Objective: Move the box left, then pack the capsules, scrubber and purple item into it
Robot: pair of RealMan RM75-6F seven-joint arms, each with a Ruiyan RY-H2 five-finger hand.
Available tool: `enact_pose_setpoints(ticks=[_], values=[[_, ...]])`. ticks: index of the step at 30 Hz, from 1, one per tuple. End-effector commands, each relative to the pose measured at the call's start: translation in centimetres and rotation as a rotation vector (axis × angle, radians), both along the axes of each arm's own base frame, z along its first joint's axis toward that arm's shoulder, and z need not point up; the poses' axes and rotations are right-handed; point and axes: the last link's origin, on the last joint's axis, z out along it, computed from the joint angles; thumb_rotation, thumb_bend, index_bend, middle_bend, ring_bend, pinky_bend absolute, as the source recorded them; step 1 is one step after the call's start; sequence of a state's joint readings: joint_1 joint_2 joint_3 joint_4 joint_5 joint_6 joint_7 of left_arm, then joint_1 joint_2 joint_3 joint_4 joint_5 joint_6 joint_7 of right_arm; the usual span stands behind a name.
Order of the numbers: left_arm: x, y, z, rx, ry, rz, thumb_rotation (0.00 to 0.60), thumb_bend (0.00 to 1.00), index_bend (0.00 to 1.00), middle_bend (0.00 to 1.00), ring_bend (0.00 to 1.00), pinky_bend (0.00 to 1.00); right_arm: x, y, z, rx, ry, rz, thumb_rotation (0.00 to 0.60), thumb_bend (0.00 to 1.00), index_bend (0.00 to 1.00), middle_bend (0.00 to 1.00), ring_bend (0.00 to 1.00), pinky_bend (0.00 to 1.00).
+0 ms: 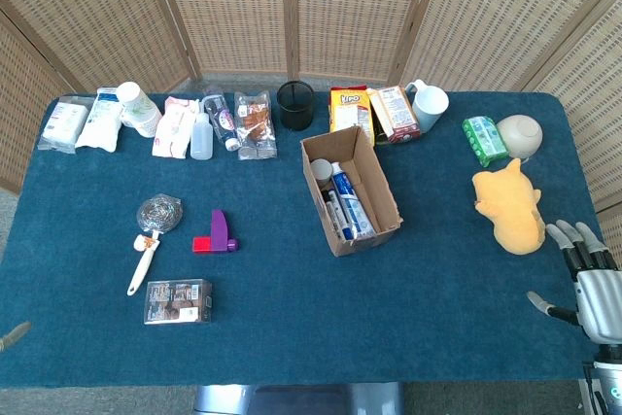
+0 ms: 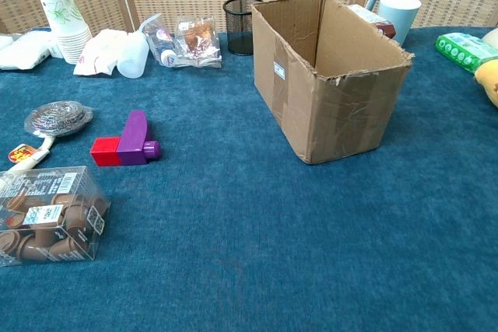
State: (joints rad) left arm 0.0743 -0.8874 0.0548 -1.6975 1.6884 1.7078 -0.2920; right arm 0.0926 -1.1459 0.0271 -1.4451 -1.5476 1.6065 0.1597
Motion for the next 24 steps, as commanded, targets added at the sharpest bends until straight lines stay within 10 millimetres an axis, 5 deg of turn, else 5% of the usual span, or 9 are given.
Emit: enact_pose_setpoints(ticks=[1,11,24], values=[[0.0,0.0,0.0,0.0,-0.001,0.001,0.6,0.01,0.0,0.0,0.0,0.0,0.0,0.0,0.0,0.009,-0.001,0.006,0.6,0.0,0.11,0.02,0.0,0.19],[0.0,0.0,0.0,0.003,-0.004,0.002,0.6,0.01,0.0,0.0,0.0,0.0,2.1,-0.4,-0.8,0.084,0.004,0.114,0.6,0.0,0.1,0.01,0.0,0.19],[-0.4,0.4,0.1,-0.004,-0.011,0.02,0.6,0.01,0.0,0.0,0.0,0.0,12.3,-5.8,-4.5,0.274,0.11,0.395,0.6,0.0,0.11,0.02,0.0,0.13]])
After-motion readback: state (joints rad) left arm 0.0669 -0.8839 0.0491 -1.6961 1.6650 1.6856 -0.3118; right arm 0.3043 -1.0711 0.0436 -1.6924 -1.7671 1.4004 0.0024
